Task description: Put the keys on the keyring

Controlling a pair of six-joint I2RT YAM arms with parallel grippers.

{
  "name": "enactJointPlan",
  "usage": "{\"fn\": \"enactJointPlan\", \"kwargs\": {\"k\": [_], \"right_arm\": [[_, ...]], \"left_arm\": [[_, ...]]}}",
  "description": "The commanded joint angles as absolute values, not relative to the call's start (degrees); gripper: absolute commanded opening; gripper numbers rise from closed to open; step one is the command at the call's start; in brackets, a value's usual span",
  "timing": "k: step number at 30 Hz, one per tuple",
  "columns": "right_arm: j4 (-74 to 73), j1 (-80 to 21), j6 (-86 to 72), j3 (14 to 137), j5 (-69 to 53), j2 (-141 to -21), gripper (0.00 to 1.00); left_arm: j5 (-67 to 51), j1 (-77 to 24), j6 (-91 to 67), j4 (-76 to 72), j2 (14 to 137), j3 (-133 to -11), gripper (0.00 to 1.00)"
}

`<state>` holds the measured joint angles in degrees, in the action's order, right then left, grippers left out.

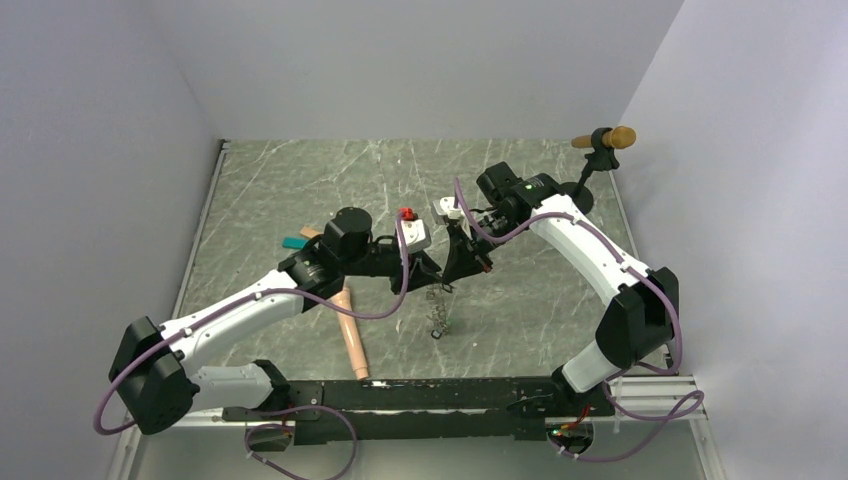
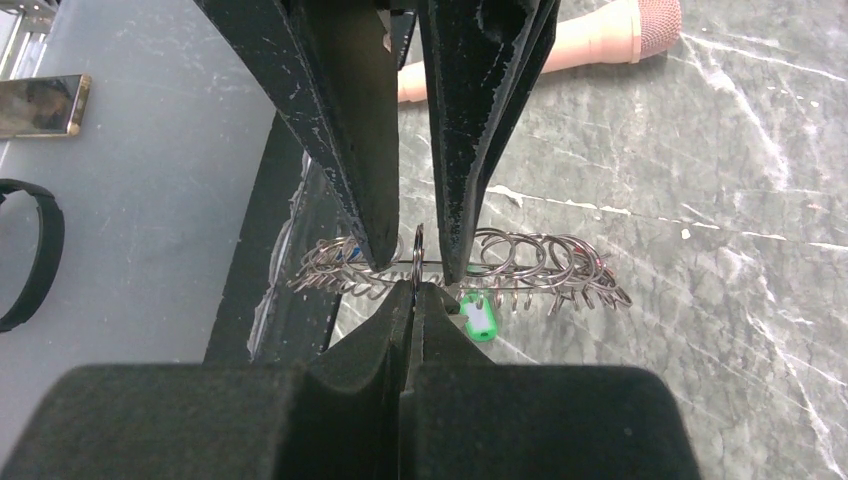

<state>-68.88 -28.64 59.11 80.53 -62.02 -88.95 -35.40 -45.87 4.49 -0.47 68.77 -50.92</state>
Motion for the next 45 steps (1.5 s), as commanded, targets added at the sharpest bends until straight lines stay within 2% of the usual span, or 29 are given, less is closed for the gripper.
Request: {"fn": "enactJointPlan", "kwargs": {"k": [1,4,8,10,13,14,18,25,26,28,29,37,42,45], "right_arm": [[-68.9,-28.7,59.7,82.8,-64.7,-88.5,0.00],[-68.9,-28.7,59.7,82.8,-64.7,-88.6,0.00],[-69.0,-28.7,59.8,82.8,-64.8,-88.5,0.00],[-69.0,-28.8,59.8,82.8,-64.9,-88.4,0.00],[-69.0,-28.7,59.7,82.8,-64.9,-88.4,0.00],[-69.0,-28.7,59.7,82.8,-64.9,-88.4,0.00],[-69.0,-28.7,59.6,82.7,-64.9,-88.4,0.00],[-68.9,-28.7,59.6,82.7,-64.9,-88.4,0.00],[-68.9,-28.7,59.6,82.7,-64.9,-88.4,0.00],[-68.9,-28.8,59.6,82.7,-64.9,-88.4,0.00],[-68.9,-28.7,59.6,82.7,-65.0,-88.4,0.00],[-68.4,-28.6,59.2,82.4,-65.9,-88.1,0.00],[-68.9,-28.4,59.7,82.4,-67.5,-88.4,0.15],[-69.6,-28.3,60.4,82.5,-68.3,-88.4,0.18]], "left_arm": [[-36.9,-46.3,2.6,-4.7,69.0,-52.8,0.29],[-37.2,-46.3,2.2,-5.1,69.3,-52.9,0.23],[-38.4,-46.3,2.4,-3.7,70.3,-53.7,0.03],[-38.3,-46.3,2.4,-3.0,70.4,-53.8,0.04],[-37.6,-46.3,2.3,-2.9,69.9,-53.5,0.19],[-37.5,-46.2,2.4,-2.8,69.8,-53.4,0.21],[-37.5,-46.2,2.8,-2.0,69.7,-53.8,0.23],[-38.5,-46.3,2.9,-1.1,70.6,-54.6,0.17],[-38.6,-46.2,2.9,-1.2,70.7,-54.6,0.15],[-39.1,-46.2,2.8,-1.6,70.6,-54.4,0.01],[-39.0,-46.3,2.8,-1.6,70.6,-54.5,0.00],[-34.8,-46.3,-0.6,-8.1,66.2,-49.4,0.00],[-30.6,-46.2,-8.6,-23.8,61.3,-40.1,0.00],[-29.3,-46.1,-12.5,-31.2,60.2,-36.1,0.00]]}}
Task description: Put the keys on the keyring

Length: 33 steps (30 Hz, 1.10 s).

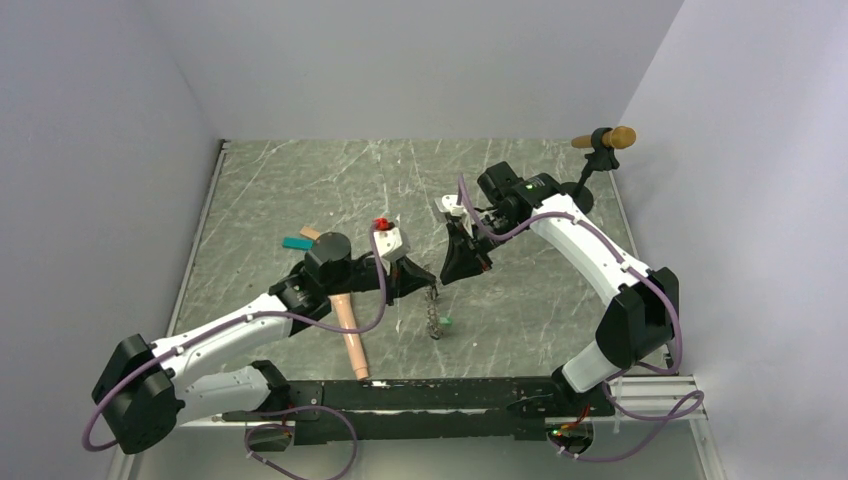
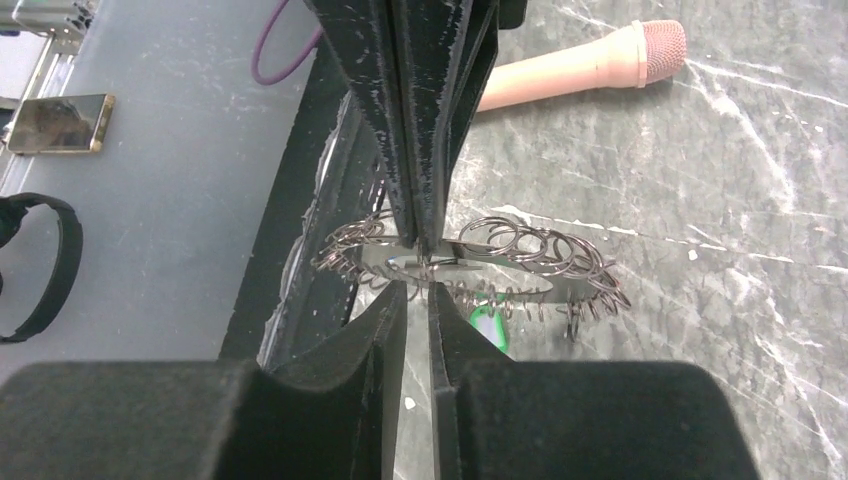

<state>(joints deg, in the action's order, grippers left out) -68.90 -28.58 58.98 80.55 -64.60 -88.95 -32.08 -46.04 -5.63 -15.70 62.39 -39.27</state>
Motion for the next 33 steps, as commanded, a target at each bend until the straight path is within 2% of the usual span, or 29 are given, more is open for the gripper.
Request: {"fn": "enactJointPlan", "kwargs": {"k": [1,9,27,28,31,33], "right_arm": [[-69.7,-28.3,60.6,82.6,-68.5,-88.4,0.19],[-69.9,-28.0,60.9,82.3,-69.7,-88.4,0.25],[-68.9,-26.3,59.6,82.1,-71.6,-87.4,0.24],[-69.0,-26.2,59.8,82.1,-71.8,-87.4,0.21],[-70.2,-26.3,61.0,82.3,-72.4,-87.7,0.01],[-70.6,-26.2,61.5,82.2,-72.6,-87.9,0.00]], "left_arm": [[-28.9,-46.1,-13.4,-33.4,59.9,-35.1,0.00],[-28.4,-46.0,-17.5,-43.6,60.0,-31.2,0.00],[-30.4,-45.5,-24.0,-57.6,64.3,-27.7,0.00],[-30.5,-45.4,-24.1,-57.9,64.4,-27.7,0.00],[-30.3,-45.3,-24.2,-59.1,64.4,-27.2,0.00],[-29.8,-45.2,-24.6,-60.5,64.1,-26.6,0.00]]}}
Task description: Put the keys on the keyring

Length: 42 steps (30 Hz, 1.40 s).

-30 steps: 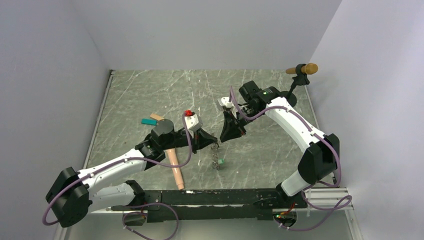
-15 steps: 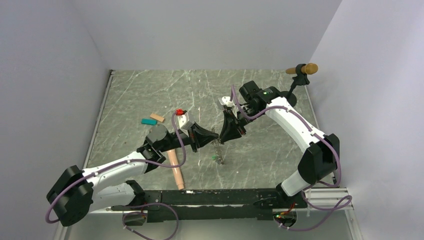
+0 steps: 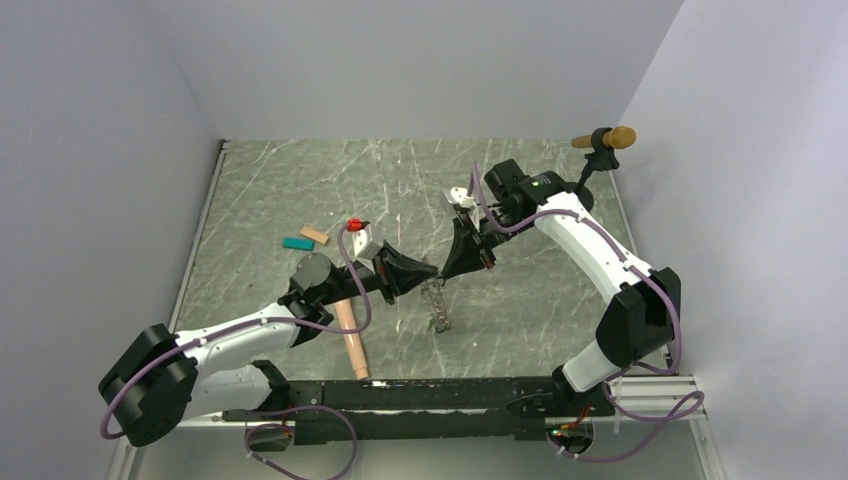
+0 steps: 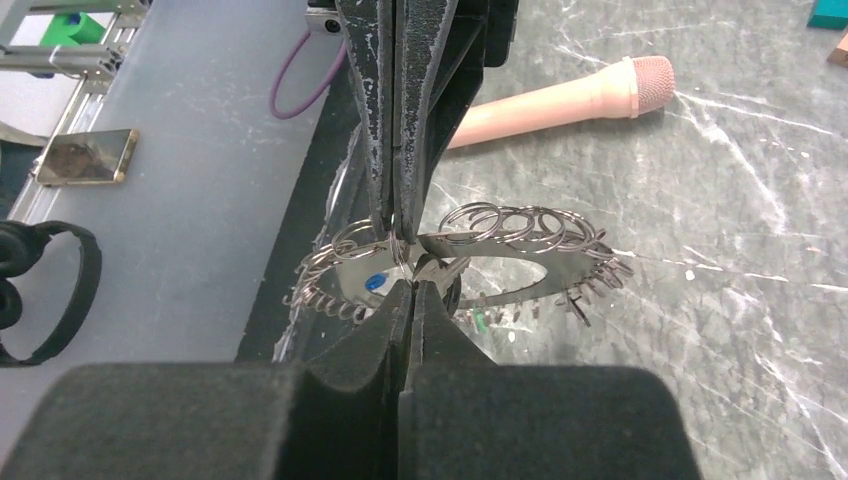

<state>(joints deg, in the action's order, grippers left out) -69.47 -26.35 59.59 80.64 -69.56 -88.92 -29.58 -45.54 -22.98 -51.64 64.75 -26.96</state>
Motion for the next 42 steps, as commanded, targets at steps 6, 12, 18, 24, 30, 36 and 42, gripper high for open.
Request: {"fn": "enactJointPlan", "kwargs": {"k": [6,12,18,24,30,36,42], "right_arm": [[-71.3,-26.6,62.2,81.7,-74.7,-88.6,0.00],[-69.9,-27.0,60.6,80.9,-77.5,-89.6,0.00],[-67.7,-27.1,58.3,79.9,-78.3,-90.1,0.00],[-65.7,-27.2,56.2,79.3,-78.8,-89.9,0.00],[-63.9,-27.1,54.3,78.7,-80.0,-89.6,0.00],[-60.5,-27.1,50.5,77.9,-80.4,-89.1,0.00],[-52.6,-26.5,41.7,75.7,-79.9,-87.4,0.00]], "left_arm": [[-28.5,-44.9,-26.6,-69.1,65.1,-24.3,0.00],[-27.6,-45.0,-29.8,-79.6,70.3,-24.0,0.00],[-28.2,-45.2,-31.0,-84.5,74.1,-24.9,0.00],[-29.5,-45.0,-31.9,-87.0,75.7,-25.0,0.00],[-29.7,-45.1,-35.4,-94.2,79.8,-24.7,0.00],[-31.4,-45.1,-36.2,-94.9,81.1,-25.6,0.00],[-33.0,-45.0,-37.0,-95.1,82.5,-26.2,0.00]]}}
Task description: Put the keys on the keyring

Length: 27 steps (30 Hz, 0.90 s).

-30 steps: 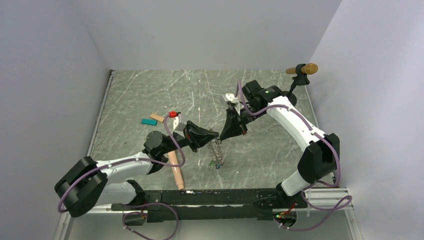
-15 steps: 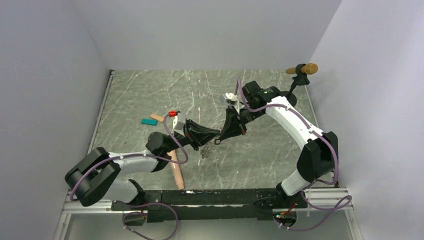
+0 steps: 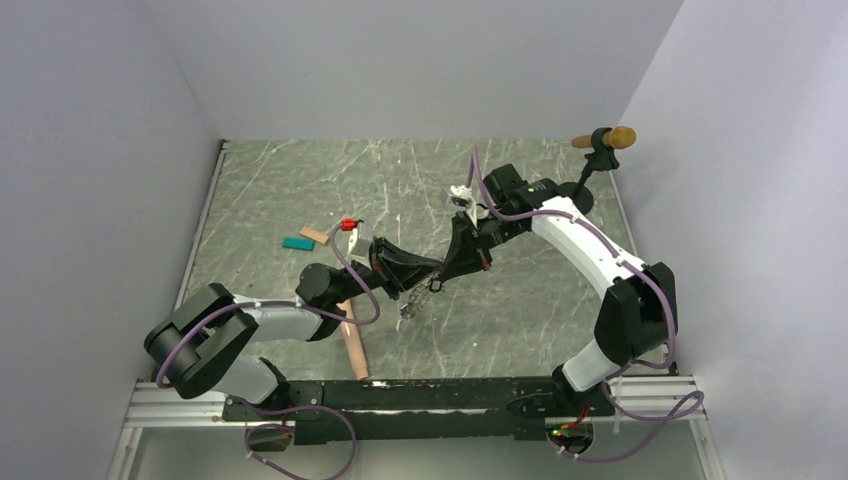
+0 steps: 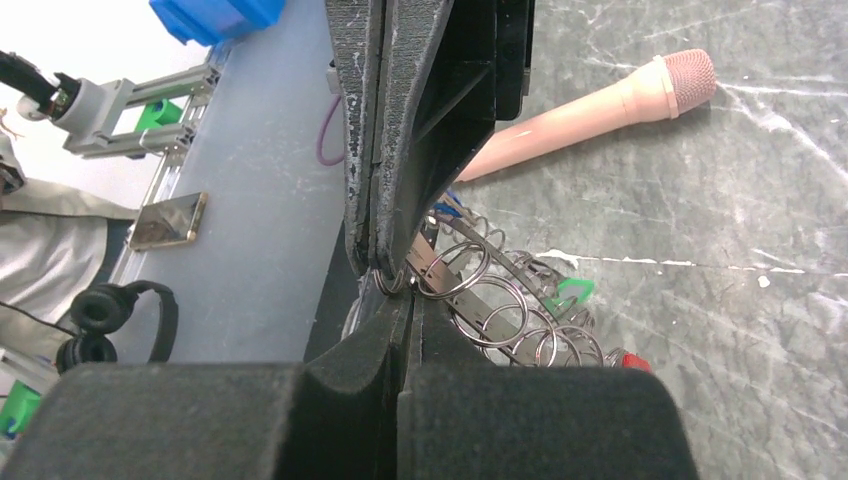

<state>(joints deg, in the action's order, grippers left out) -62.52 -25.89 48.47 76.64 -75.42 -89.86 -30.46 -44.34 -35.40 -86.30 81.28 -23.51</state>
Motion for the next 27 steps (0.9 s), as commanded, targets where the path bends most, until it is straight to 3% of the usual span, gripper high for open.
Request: {"fn": "enactJointPlan", "kwargs": {"k": [1,12,20,27], "right_arm": [[-50.8,-26.3,39.8,75.2,-79.8,-87.1,0.00],[-16.7,-22.7,6.3,63.3,-80.6,-80.6,0.00],[-3.5,-21.5,-6.9,59.2,-80.7,-79.2,0.00],[-0.5,-19.8,-9.5,58.3,-81.3,-78.5,0.00]], "left_arm": [[-33.0,-45.1,-36.8,-95.1,82.5,-26.1,0.00],[-28.3,-45.4,-34.6,-95.3,82.6,-24.8,0.00],[-28.1,-45.7,-35.5,-95.3,84.2,-26.4,0.00],[-28.6,-45.5,-35.3,-95.1,83.1,-24.9,0.00]]}}
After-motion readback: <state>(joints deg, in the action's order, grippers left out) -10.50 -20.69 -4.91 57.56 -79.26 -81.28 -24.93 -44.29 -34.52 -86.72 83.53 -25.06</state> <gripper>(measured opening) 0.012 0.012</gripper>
